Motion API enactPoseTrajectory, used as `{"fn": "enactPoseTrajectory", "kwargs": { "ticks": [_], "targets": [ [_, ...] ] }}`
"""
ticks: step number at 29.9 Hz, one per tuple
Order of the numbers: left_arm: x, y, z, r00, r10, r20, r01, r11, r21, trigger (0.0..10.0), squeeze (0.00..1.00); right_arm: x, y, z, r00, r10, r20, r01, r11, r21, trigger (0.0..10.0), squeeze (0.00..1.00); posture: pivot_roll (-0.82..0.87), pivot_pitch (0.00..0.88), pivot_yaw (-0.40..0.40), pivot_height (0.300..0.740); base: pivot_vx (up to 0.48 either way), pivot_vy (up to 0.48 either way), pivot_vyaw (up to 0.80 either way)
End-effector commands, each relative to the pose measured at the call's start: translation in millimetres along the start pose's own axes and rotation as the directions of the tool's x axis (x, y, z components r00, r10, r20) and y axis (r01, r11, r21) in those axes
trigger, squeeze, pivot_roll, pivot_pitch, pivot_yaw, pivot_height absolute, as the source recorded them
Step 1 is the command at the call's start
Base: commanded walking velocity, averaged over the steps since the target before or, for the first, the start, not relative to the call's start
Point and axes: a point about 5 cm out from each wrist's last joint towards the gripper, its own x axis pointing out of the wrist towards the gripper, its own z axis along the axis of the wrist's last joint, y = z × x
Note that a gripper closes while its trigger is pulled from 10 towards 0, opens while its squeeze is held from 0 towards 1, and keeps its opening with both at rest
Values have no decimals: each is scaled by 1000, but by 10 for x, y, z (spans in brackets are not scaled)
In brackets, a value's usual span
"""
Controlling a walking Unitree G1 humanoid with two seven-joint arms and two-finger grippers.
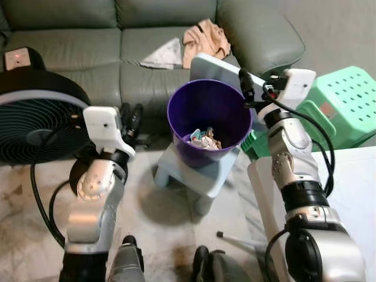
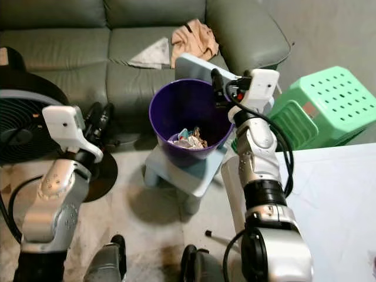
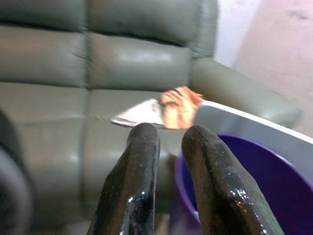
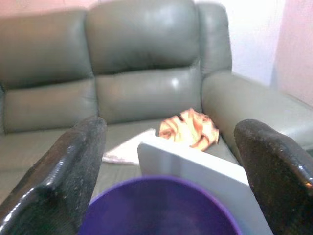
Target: Picking trash to rubbish bin
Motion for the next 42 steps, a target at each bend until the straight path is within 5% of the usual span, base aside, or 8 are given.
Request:
{"fn": "enactPoseTrajectory", "kwargs": {
  "ticks": [1,6,24,33,42],
  "targets": [
    [-2,43,-54,1000,23,-12,-23,1000,11,10000,0,-65,-95,23,999,-34,6,34,999,1,10000,0,181,125,-82,740,0,0,0],
    [83,83,-81,999,36,-3,-36,999,28,10000,0,-209,-202,-39,1000,-8,-17,6,997,-79,10000,0,172,74,-73,740,0,0,0],
    [149,142,-272,998,57,-13,-56,997,57,10000,0,-368,-279,-167,997,-12,-76,7,997,-74,10000,0,179,23,-78,740,0,0,0],
    [64,178,-415,998,57,-38,-56,998,32,10000,0,-513,-337,-291,995,-31,-99,22,996,-89,10000,0,175,3,-61,740,0,0,0],
    [-71,210,-551,994,43,-99,-51,996,-77,10000,0,-685,-312,-395,991,-53,-121,42,995,-92,10000,0,165,0,-51,740,0,0,0]
  ]
}}
